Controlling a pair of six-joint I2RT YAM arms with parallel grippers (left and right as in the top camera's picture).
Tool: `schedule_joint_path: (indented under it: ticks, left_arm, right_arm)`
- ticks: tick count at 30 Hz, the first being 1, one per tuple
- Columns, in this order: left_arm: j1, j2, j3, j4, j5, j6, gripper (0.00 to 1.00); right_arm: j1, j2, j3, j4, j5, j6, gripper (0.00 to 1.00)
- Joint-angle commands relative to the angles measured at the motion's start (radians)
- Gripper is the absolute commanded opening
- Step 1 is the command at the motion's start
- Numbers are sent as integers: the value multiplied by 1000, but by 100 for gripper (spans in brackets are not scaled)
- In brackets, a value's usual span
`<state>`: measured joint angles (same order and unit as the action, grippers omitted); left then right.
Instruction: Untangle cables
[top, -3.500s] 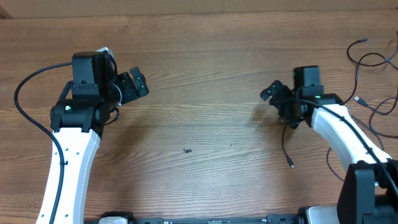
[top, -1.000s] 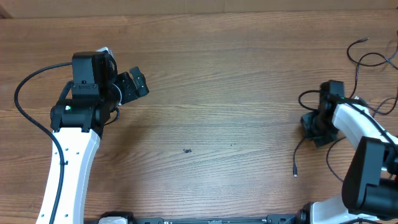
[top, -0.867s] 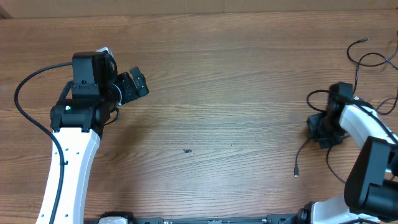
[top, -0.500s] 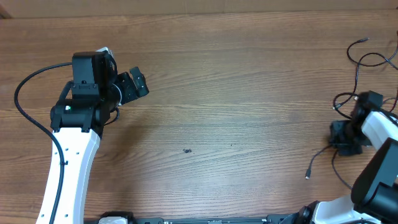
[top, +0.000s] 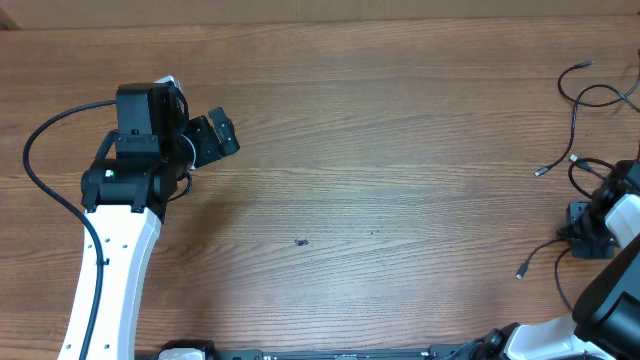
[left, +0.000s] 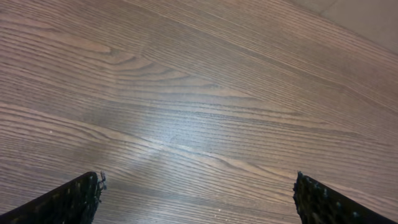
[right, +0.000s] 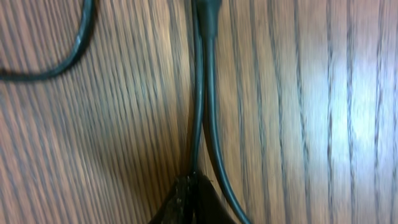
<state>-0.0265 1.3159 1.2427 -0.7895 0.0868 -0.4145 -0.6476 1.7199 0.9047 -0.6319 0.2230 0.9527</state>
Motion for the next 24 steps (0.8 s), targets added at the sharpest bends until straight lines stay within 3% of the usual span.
schedule_joint_path:
  ticks: [1, 8, 10, 11, 14, 24]
  left_arm:
    - [0, 5, 21, 0, 10, 18, 100]
    - [0, 5, 21, 0, 10, 18, 100]
    - [0, 5, 21, 0, 10, 18, 100]
    - [0, 5, 21, 0, 10, 18, 100]
    - [0, 5, 21, 0, 10, 18, 99]
    - [0, 5, 21, 0, 10, 18, 100]
  right_arm:
    - [-18, 44, -34, 26, 50, -22, 4]
    - [-34, 44, -32, 51, 50, -23, 5]
    - [-35, 44, -32, 49, 28, -47, 21]
    - [-35, 44, -32, 47, 14, -54, 35]
    - [-35, 44, -32, 44, -28, -68, 54]
    - [-34, 44, 89, -121, -46, -94, 56]
